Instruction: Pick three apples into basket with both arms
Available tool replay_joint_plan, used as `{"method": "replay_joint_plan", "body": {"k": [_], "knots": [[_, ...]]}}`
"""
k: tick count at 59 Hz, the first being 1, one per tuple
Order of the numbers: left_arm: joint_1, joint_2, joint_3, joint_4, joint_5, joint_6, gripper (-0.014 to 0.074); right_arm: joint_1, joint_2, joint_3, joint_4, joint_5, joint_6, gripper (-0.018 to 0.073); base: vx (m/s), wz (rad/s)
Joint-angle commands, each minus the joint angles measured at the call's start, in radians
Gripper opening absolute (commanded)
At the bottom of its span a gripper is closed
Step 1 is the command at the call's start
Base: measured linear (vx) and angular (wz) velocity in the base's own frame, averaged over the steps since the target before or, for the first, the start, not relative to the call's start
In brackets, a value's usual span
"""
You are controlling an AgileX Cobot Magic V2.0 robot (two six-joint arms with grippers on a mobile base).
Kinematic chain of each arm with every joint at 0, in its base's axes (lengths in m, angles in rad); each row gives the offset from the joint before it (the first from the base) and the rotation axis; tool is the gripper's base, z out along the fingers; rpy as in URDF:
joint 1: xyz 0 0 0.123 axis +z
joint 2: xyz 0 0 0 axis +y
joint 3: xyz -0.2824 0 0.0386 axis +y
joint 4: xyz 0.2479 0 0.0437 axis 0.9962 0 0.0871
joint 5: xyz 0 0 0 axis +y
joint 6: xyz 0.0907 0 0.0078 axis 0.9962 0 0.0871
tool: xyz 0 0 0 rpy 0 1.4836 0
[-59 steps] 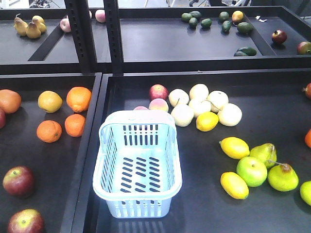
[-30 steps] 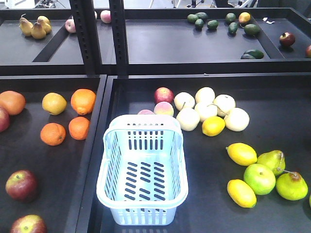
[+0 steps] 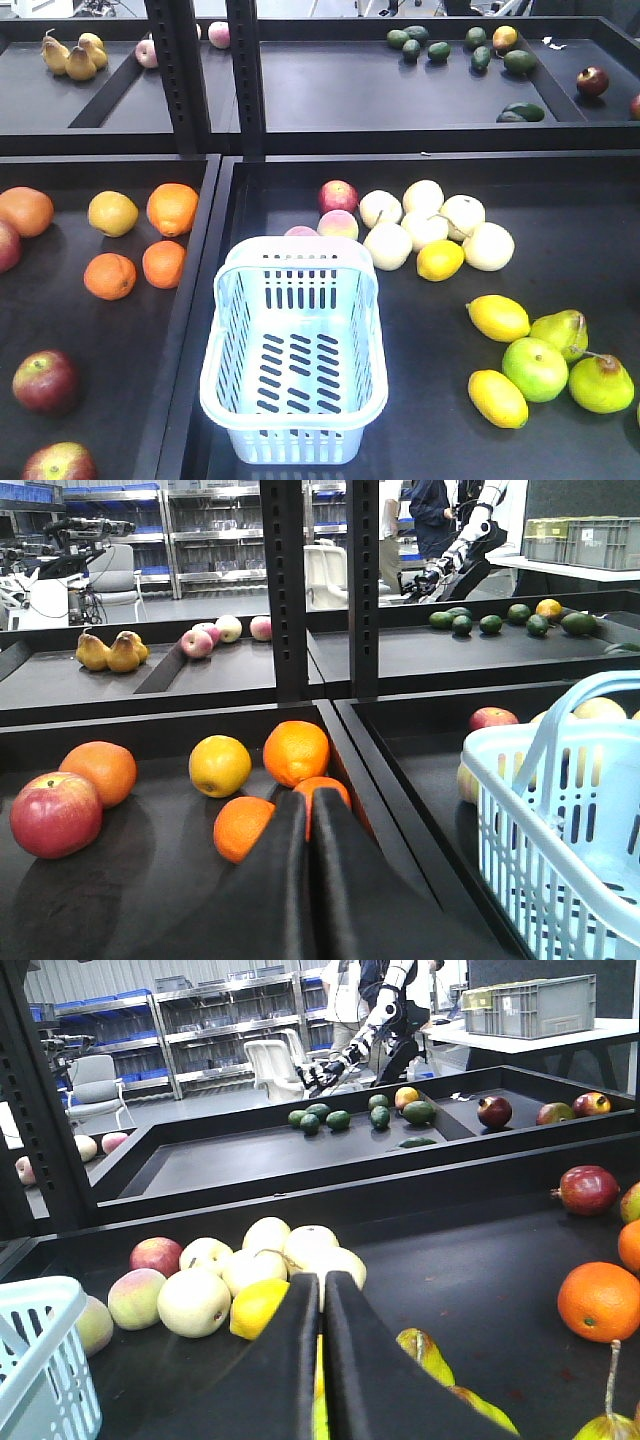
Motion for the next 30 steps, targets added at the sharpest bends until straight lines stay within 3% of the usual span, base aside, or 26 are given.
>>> {"method": "replay_joint_plan", "body": {"k": [1, 30], "knots": [[-0.001, -0.013, -0.026, -0.01, -0.074, -0.009, -0.0006, 0.001, -0.012, 0.013, -0.012, -0.074, -0.005, -0.0004, 0.0, 0.0], [-0.001, -0.013, -0.027, -0.01, -0.095, -0.014, -0.0006, 0.001, -0.012, 0.013, -0.012, -0.074, -0.005, -0.0004, 0.0, 0.0]]}}
